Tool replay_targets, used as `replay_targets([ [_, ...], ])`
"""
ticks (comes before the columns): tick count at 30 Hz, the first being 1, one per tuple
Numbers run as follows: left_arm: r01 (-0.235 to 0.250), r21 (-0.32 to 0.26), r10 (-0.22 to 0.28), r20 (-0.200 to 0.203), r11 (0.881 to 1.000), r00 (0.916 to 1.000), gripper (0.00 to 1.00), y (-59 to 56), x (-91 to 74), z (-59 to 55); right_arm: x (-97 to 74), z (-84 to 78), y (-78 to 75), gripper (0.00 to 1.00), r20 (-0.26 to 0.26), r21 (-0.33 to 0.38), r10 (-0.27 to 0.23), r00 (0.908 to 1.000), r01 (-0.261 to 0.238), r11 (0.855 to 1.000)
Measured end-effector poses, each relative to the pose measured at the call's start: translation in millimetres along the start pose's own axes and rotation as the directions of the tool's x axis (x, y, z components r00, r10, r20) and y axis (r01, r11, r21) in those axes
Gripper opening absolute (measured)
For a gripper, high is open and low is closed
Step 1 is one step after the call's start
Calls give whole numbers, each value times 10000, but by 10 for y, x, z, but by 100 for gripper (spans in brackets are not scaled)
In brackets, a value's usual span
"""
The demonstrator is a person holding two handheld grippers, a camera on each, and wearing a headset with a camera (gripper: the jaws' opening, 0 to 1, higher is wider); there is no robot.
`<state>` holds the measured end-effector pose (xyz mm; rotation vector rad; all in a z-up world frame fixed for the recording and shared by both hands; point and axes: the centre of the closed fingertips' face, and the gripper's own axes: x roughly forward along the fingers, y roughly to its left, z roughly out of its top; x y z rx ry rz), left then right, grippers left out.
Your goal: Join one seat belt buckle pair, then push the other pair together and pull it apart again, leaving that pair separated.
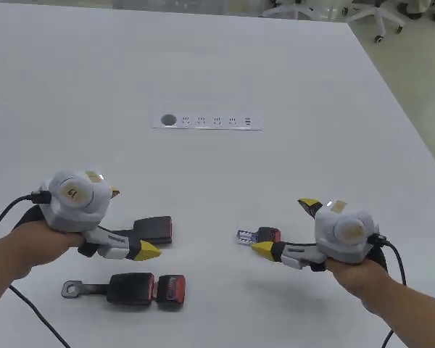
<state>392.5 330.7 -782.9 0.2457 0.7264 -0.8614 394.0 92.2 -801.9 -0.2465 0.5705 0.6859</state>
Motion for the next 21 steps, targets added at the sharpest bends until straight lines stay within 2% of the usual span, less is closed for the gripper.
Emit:
replay_targets([
  [2,-114,-148,113,-17,9998,9999,100,-35,-78,-60,-29,-25,60,96,-123,56,-110,9999,111,9999],
  [4,-291,-269,294,112,9992,9995,100,-48,-144,-85,-74,-4,96,95,-40,22,-274,9996,274,9996],
  [8,-719,-645,759,624,9953,9952,100,-40,-282,-107,-152,15,197,97,133,376,-556,9984,551,9978],
  [11,-775,-906,849,805,9929,9931,100,-87,-366,-155,-216,13,300,98,256,442,-697,9972,685,9967],
  [14,-915,-893,994,892,9918,9910,100,-134,-445,-227,-287,6,380,98,361,440,-855,9957,839,9955],
  [16,-881,-1434,1040,1077,9857,9887,100,-164,-509,-256,-339,-21,407,98,323,635,-1029,9942,1007,9929],
  [17,-954,-1449,1125,1144,9848,9870,100,-170,-552,-276,-374,-21,419,98,371,787,-1174,9924,1142,9903],
  [21,-928,-1638,1153,1337,9821,9843,100,-228,-661,-326,-444,1,541,99,510,690,-1167,9919,1131,9912],
])
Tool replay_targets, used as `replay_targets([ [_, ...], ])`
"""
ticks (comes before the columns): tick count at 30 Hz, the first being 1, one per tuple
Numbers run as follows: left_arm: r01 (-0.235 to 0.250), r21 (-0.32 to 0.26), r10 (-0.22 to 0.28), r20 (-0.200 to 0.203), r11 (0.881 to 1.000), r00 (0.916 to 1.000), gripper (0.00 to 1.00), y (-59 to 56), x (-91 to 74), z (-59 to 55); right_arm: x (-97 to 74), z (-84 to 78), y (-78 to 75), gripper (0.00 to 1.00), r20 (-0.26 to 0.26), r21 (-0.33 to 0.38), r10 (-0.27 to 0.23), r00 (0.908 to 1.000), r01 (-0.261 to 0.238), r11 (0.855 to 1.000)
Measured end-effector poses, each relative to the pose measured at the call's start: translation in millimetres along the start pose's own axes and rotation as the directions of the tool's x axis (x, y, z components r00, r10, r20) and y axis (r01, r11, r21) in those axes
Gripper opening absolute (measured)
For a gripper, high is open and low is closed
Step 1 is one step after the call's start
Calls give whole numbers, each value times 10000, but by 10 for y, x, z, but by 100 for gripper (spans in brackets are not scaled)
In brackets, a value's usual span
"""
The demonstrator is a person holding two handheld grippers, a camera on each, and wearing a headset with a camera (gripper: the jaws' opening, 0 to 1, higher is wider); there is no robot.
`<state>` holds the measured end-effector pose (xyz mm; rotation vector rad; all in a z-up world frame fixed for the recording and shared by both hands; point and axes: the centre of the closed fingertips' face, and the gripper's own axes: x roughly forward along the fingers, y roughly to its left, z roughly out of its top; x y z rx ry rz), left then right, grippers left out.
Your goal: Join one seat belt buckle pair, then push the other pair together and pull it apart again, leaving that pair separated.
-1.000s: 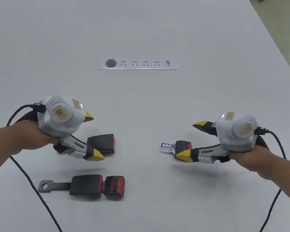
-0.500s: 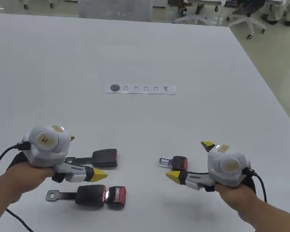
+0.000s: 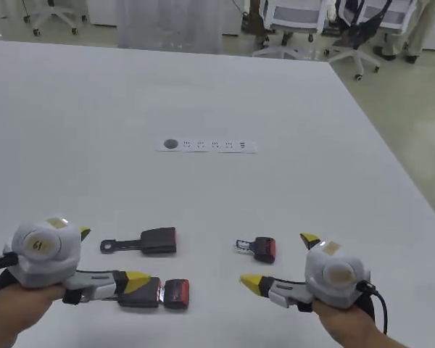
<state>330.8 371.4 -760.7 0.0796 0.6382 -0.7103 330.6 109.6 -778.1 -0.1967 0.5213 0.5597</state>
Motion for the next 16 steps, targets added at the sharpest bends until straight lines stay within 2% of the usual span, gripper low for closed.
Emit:
replay_targets([
  [4,-67,-81,67,109,9999,9999,100,-19,-165,-75,-78,16,94,99,215,181,-117,9997,113,9998],
  [8,-117,-275,125,295,9996,9995,100,-18,-326,-128,-139,25,231,99,348,100,-22,9994,18,9999],
  [16,-174,-424,192,438,9989,9989,100,3,-568,-249,-234,-4,315,100,476,79,0,9989,-4,10000],
])
